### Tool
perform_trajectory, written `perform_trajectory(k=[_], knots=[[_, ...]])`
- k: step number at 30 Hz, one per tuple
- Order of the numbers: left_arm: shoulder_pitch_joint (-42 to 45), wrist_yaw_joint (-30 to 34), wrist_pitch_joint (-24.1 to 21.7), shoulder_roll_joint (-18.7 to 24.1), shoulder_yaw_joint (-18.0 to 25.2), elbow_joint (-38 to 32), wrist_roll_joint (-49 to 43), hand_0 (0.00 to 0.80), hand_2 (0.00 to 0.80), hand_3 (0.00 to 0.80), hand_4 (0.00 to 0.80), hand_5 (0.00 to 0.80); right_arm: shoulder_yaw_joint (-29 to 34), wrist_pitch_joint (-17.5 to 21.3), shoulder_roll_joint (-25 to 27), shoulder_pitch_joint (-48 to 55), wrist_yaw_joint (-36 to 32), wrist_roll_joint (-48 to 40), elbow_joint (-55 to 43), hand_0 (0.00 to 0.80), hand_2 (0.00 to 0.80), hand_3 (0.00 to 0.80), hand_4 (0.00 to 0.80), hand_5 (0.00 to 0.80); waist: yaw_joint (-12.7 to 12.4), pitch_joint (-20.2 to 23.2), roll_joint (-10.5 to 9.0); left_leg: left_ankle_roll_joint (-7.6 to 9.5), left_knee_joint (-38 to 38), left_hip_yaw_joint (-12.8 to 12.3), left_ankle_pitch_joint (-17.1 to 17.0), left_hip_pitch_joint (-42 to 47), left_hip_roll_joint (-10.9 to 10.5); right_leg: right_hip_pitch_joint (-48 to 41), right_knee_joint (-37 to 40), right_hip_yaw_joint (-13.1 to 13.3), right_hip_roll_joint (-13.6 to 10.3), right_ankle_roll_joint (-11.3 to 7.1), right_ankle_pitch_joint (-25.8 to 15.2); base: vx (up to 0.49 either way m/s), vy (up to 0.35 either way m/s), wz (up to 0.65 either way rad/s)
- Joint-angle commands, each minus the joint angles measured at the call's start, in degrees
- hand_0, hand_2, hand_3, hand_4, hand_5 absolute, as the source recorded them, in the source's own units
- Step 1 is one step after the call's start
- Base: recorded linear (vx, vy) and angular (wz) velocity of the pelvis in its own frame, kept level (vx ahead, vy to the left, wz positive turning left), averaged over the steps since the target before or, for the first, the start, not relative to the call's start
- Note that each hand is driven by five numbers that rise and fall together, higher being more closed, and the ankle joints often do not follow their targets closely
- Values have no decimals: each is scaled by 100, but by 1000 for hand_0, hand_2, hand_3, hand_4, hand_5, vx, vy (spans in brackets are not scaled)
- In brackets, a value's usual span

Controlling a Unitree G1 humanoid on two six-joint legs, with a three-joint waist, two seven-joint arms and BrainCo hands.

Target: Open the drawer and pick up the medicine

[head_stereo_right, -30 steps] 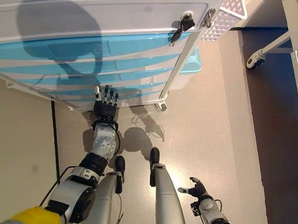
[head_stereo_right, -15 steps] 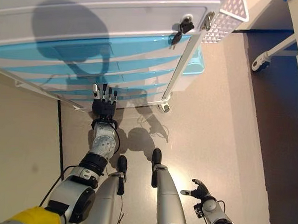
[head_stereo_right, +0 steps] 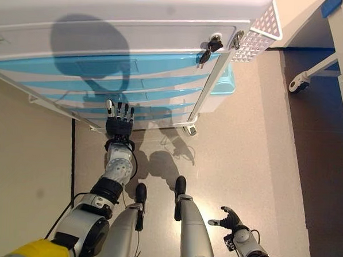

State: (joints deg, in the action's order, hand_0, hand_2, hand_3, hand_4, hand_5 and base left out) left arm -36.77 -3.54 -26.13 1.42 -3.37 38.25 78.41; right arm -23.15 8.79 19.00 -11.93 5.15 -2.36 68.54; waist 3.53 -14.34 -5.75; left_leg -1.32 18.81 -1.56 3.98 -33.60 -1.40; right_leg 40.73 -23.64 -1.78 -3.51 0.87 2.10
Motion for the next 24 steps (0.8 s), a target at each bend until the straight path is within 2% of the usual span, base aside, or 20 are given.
perform_trajectory(k=[1, 2, 3, 4, 5, 6, 7, 8, 11, 12, 13, 14, 24], knots=[[-977, 497, -273, 548, 115, -823, -229, 0, 0, 0, 0, 0, -110, 66, 317, 211, -12, 74, 153, 0, 0, 0, 0, 0, -50, 447, 183, 350, -256, -133, -256, -201, -274, -156, 33, -79, 10, -245, -284, 112, 1, 3], [-985, 501, -250, 557, 105, -823, -248, 0, 0, 0, 0, 0, -105, 63, 321, 214, -12, 78, 166, 0, 0, 0, 0, 0, -50, 488, 193, 327, -289, -61, -114, -120, -276, -206, 7, -30, 34, -284, -141, -88, 3, 0], [-983, 520, -219, 569, 87, -844, -281, 0, 0, 0, 0, 0, -99, 64, 331, 219, -17, 94, 189, 0, 0, 0, 0, 0, -44, 453, 186, 351, -315, -111, -277, -167, -271, -177, 42, -82, 11, -252, -286, 119, 1, -1], [-985, 542, -193, 581, 84, -847, -284, 0, 0, 0, 0, 0, -93, 63, 332, 223, -23, 93, 205, 0, 0, 0, 0, 0, -47, 499, 195, 328, -332, -48, -130, -92, -278, -225, 11, -32, 35, -290, -142, -85, 4, 1], [-977, 604, -133, 612, 49, -870, -278, 0, 0, 0, 0, 0, -86, 62, 342, 225, -41, 100, 202, 0, 0, 0, 0, 0, -42, 470, 184, 352, -345, -103, -287, -140, -272, -190, 45, -81, 19, -254, -288, 120, 1, 1], [-975, 660, -72, 653, 14, -881, -297, 0, 0, 0, 0, 0, -83, 61, 354, 231, -59, 106, 203, 0, 0, 0, 0, 0, -42, 510, 189, 329, -348, -44, -137, -71, -273, -242, 16, -33, 40, -291, -148, -92, 0, 0], [-968, 709, -33, 705, -24, -892, -328, 0, 0, 0, 0, 0, -83, 62, 362, 233, -75, 113, 192, 0, 0, 0, 0, 0, -40, 474, 176, 356, -337, -102, -289, -141, -266, -195, 49, -82, 22, -253, -297, 110, -2, -1], [-954, 761, 34, 749, -67, -894, -345, 0, 0, 0, 0, 0, -84, 62, 372, 237, -95, 123, 186, 0, 0, 0, 0, 0, -41, 514, 183, 335, -338, -44, -133, -77, -271, -246, 27, -36, 42, -291, -151, 0, 0, 0], [-918, 1023, 223, 887, -219, -995, -343, 0, 0, 0, 0, 0, -88, 59, 396, 242, -173, 129, 187, 0, 0, 0, 0, 0, -40, 505, 186, 348, -316, -29, -129, -91, -265, -254, 34, -37, 47, -289, -149, -1, 5, 0], [-909, 1113, 290, 938, -259, -1003, -340, 0, 0, 0, 0, 0, -89, 61, 407, 244, -206, 124, 168, 0, 0, 0, 0, 0, -39, 465, 173, 374, -306, -86, -286, -164, -260, -207, 72, -81, 30, -250, -300, 0, 0, 0], [-898, 1199, 348, 968, -314, -1016, -329, 0, 0, 0, 0, 0, -95, 66, 412, 246, -244, 117, 178, 0, 0, 0, 0, 0, -38, 495, 185, 352, -297, -26, -128, -105, -259, -254, 36, -42, 44, -282, -149, 0, 0, 0], [-879, 1259, 398, 992, -352, -1016, -317, 0, 0, 0, 0, 0, -89, 66, 417, 250, -271, 113, 182, 0, 0, 0, 0, 0, -39, 486, 186, 354, -276, -18, -111, -103, -261, -259, 15, -45, 45, -280, -130, 103, 9, -2], [-850, 1566, 646, 1124, -622, -926, -381, 0, 0, 0, 0, 0, -115, 60, 437, 207, -388, 93, 191, 0, 0, 0, 0, 0, -34, 428, 154, 352, -256, -16, -141, -131, -240, -245, 25, -54, 68, -271, -143, 0, 0, 0]])
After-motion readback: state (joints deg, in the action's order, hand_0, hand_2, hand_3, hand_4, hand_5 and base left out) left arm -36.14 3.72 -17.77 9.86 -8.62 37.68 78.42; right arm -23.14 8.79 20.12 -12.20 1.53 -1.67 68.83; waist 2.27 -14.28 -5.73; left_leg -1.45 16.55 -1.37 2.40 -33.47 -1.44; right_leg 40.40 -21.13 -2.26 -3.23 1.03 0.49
